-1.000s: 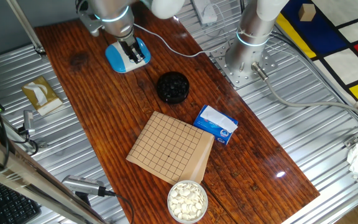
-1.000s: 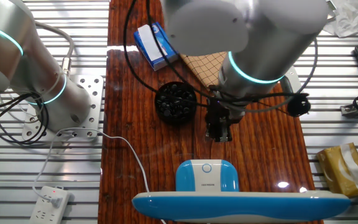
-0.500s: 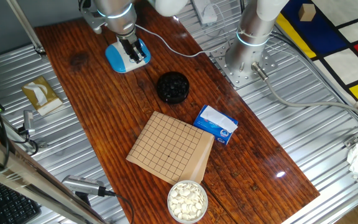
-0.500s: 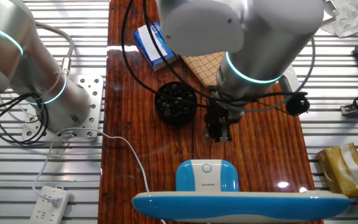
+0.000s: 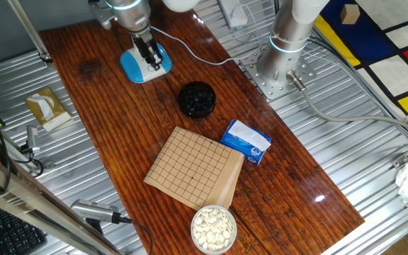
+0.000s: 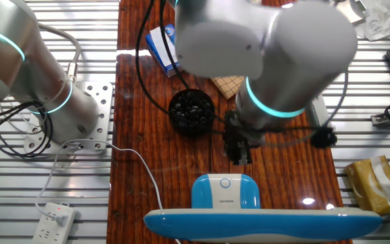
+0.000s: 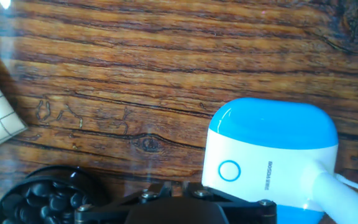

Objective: Turn on the desk lamp by pressing the button

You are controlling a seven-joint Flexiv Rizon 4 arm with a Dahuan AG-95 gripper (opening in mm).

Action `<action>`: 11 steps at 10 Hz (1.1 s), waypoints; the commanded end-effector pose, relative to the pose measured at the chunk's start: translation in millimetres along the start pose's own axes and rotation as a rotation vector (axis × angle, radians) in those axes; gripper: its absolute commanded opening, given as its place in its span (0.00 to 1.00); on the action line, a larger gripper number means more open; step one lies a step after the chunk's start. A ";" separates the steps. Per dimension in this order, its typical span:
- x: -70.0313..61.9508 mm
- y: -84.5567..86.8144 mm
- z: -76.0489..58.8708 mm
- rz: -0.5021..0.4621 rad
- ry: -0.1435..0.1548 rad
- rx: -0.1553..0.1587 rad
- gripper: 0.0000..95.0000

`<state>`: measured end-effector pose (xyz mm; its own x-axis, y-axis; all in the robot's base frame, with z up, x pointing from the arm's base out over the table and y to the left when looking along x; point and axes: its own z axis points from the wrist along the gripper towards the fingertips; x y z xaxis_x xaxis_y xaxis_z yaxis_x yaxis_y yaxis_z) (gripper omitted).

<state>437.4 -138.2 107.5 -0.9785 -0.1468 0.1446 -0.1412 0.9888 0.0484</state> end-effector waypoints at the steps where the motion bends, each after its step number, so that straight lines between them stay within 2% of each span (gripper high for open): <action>1: 2.0 -4.0 5.4 -0.008 -0.008 -0.016 0.40; 9: 3.0 -15.0 31.9 -0.022 -0.021 -0.005 0.40; 11: 3.4 -16.7 35.6 0.000 -0.022 0.002 0.40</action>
<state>430.6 -153.4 72.5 -0.9819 -0.1430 0.1241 -0.1381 0.9893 0.0472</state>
